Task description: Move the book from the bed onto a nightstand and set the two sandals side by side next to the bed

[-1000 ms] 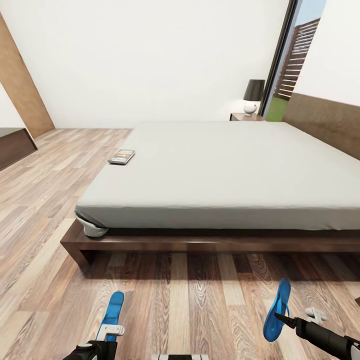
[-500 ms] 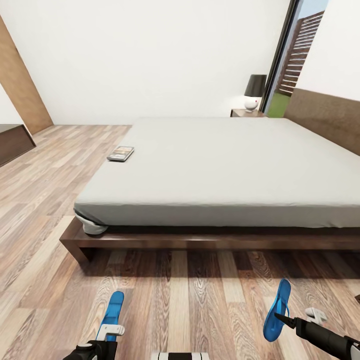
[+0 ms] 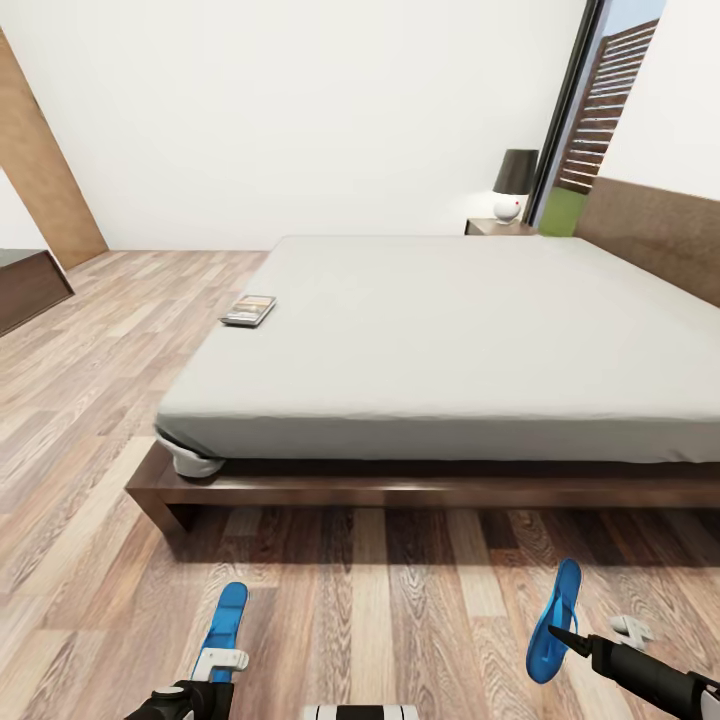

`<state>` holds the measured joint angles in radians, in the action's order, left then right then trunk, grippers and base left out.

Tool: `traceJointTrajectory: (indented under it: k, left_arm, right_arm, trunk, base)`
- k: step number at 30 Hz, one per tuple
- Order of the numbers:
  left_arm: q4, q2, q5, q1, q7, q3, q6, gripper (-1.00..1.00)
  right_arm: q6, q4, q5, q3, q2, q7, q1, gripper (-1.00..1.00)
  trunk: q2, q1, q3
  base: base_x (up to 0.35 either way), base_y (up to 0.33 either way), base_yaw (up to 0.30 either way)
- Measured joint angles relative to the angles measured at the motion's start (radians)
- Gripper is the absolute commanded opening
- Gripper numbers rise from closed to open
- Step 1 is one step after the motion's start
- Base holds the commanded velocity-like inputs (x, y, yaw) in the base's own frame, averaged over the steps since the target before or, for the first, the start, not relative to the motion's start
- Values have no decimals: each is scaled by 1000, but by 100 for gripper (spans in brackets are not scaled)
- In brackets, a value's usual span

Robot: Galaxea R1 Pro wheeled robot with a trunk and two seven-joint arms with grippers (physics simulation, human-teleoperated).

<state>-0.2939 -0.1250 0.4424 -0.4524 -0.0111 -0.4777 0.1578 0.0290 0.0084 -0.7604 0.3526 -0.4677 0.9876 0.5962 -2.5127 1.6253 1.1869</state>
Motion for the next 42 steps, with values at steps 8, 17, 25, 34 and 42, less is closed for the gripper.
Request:
traceJointTrajectory:
  k: [8, 17, 25, 34, 42]
  left_arm:
    - [0, 0, 0, 0, 0, 0, 0, -100]
    - [0, 0, 0, 0, 0, 0, 0, -100]
    - [0, 0, 0, 0, 0, 0, 0, -100]
    - [0, 0, 2, 0, 5, -1, 0, -100]
    - [-1, 0, 4, 0, 3, 0, 0, -100]
  right_arm:
    - [0, 0, 0, 0, 0, 0, 0, -100]
    - [0, 0, 0, 0, 0, 0, 0, -100]
    - [0, 0, 0, 0, 0, 0, 0, -100]
    - [0, 0, 0, 0, 0, 0, 0, -100]
    - [0, 0, 0, 1, 0, 0, 0, -100]
  trunk:
    - [0, 0, 0]
    - [0, 0, 0]
    - [0, 0, 0]
    - [0, 0, 0]
    - [-2, 3, 27]
  base:
    - [90, 70, 0]
    - [270, 139, 0]
    - [35, 16, 0]
    - [0, 0, 0]
    - [0, 0, 0]
